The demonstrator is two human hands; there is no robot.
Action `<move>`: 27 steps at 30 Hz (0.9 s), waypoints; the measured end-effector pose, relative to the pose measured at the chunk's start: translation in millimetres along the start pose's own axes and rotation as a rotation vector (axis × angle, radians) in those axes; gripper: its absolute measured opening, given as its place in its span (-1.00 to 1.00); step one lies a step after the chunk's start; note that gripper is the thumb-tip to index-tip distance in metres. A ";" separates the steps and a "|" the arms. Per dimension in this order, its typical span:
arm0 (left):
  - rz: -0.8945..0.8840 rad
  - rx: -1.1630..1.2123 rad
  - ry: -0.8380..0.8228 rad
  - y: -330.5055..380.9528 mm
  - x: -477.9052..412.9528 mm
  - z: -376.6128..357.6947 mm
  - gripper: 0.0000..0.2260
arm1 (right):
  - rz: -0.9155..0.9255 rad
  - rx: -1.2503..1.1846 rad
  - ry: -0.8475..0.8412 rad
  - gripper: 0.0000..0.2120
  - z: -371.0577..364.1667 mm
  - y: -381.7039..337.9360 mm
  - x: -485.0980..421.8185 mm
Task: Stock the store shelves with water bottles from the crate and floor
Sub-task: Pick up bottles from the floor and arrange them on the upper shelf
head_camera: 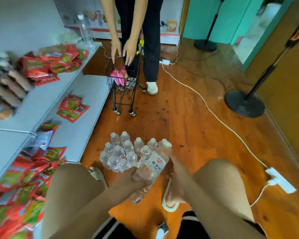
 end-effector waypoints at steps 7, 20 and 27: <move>0.095 0.061 0.191 -40.6 39.8 15.2 -0.25 | -0.038 0.235 -0.319 -0.69 -45.8 28.9 53.6; 0.201 0.222 0.766 -63.0 167.0 59.4 -0.61 | 0.486 0.785 -0.564 -0.43 -161.9 55.6 139.9; 0.310 0.323 0.989 -87.5 211.3 65.0 -0.69 | 0.375 0.823 -0.831 -0.20 -198.3 100.3 166.9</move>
Point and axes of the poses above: each hand's wrist, its own x-axis away from the middle knuckle, its own z-axis out of the back of the hand, y = z × x, the point moved 2 cm from there along -x, towards the middle knuckle, and after that the axes turned 12 degrees about y, right-handed, at the moved point
